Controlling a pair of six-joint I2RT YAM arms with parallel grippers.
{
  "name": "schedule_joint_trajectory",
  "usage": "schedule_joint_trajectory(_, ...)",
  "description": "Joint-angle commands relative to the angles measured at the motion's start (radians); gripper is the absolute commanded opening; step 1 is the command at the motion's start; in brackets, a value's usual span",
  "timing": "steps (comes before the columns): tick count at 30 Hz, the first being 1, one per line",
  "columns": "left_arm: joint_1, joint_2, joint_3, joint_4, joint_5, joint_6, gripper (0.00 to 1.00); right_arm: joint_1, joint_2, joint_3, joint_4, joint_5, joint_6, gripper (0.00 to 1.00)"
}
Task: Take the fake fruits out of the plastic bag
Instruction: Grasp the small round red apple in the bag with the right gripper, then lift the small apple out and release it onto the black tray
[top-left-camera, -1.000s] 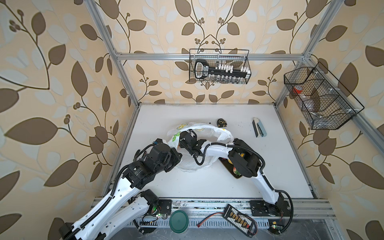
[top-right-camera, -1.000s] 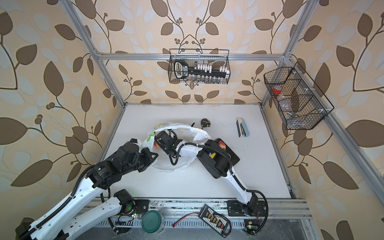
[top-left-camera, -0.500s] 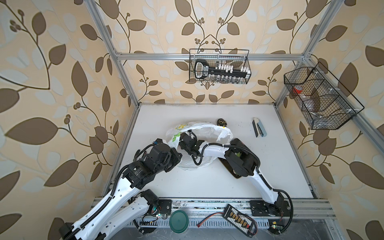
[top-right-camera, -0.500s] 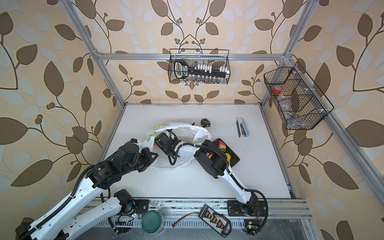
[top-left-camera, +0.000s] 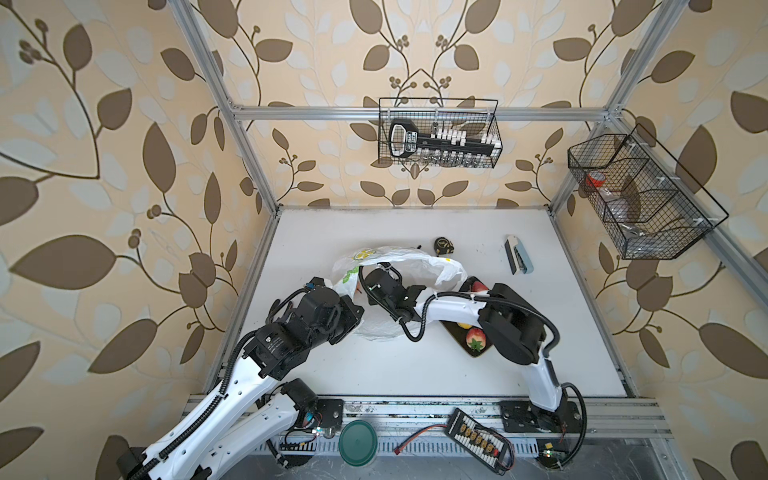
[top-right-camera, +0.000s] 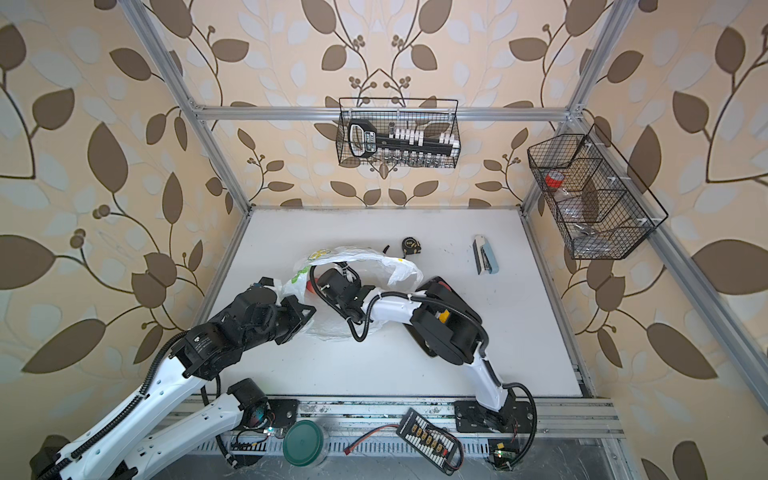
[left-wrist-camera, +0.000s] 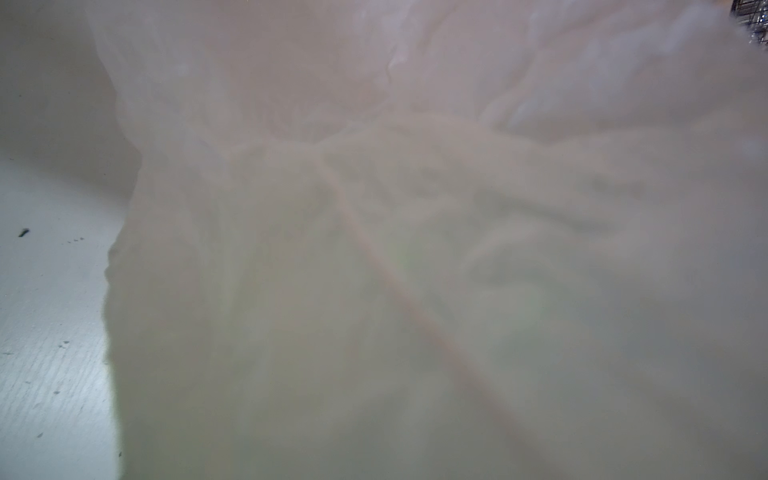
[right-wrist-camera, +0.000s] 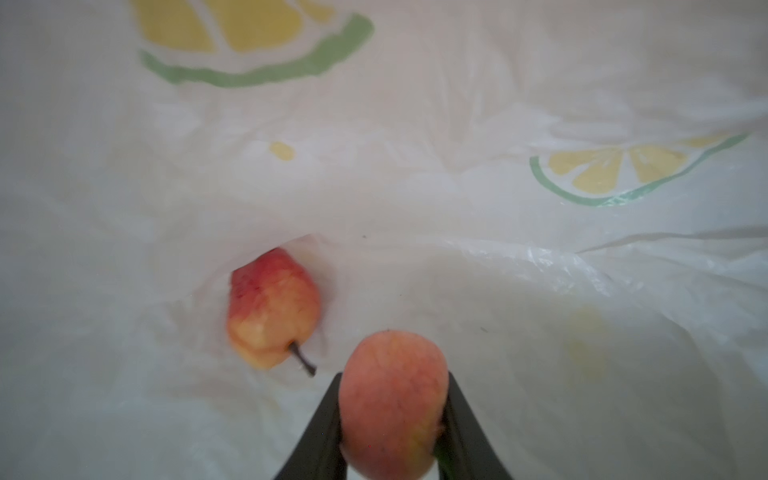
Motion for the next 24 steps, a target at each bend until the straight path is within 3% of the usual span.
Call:
schedule_joint_trajectory(1,0.008,-0.009,0.001,0.026,-0.026,-0.002,0.00,0.038,-0.128,-0.112,0.045,-0.048,-0.045,0.28)
schedule_joint_trajectory(9,0.008,-0.014,-0.011,0.029,-0.037,-0.010,0.00,0.128,-0.434,-0.357,0.050,-0.123,-0.172,0.29)
schedule_joint_trajectory(15,0.008,-0.014,-0.026,0.043,-0.047,-0.018,0.00,0.217,-0.679,-0.471,-0.056,-0.123,-0.232,0.29)
schedule_joint_trajectory(19,0.009,-0.020,-0.043,0.052,-0.060,-0.024,0.00,0.243,-0.848,-0.524,-0.221,-0.067,-0.163,0.29)
schedule_joint_trajectory(24,0.007,-0.036,-0.077,0.070,-0.068,-0.045,0.00,0.243,-1.059,-0.624,-0.476,0.067,0.014,0.29)
